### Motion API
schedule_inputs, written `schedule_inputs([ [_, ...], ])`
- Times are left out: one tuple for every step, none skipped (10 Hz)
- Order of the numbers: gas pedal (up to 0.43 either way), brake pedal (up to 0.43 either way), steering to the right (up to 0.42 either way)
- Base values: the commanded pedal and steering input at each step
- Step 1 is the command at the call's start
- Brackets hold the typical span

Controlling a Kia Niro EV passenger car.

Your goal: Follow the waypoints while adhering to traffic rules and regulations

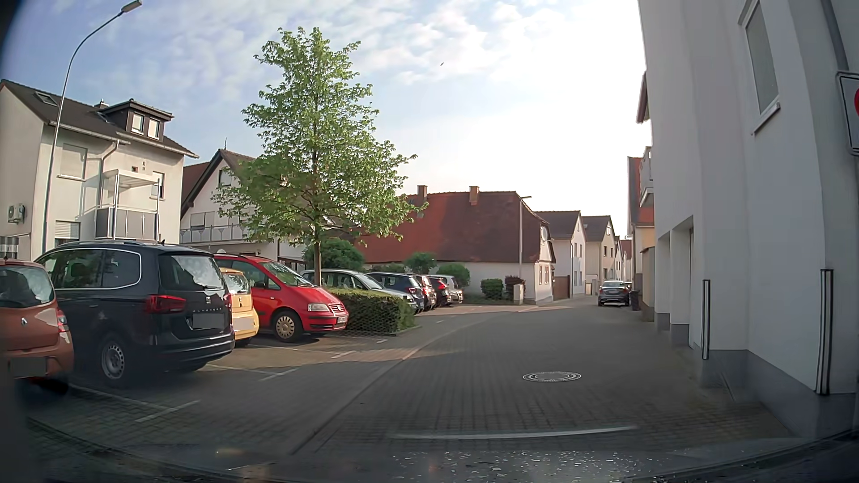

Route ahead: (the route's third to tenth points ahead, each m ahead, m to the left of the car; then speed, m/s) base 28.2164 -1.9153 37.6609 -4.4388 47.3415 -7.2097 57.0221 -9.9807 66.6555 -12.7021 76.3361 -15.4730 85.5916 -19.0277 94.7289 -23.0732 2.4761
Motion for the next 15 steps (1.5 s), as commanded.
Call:
schedule_inputs([
  [0.0,0.0,0.005],
  [0.0,0.0,0.005],
  [0.0,0.0,0.005],
  [0.0,0.0,0.005],
  [0.0,0.0,0.004],
  [0.0,0.0,0.003],
  [0.0,0.0,0.003],
  [0.0,0.0,0.003],
  [0.0,0.0,0.003],
  [0.0,0.0,0.003],
  [0.0,0.0,0.004],
  [0.0,0.0,0.011],
  [0.0,0.0,0.022],
  [0.0,0.0,0.03],
  [0.0,0.0,0.039],
])
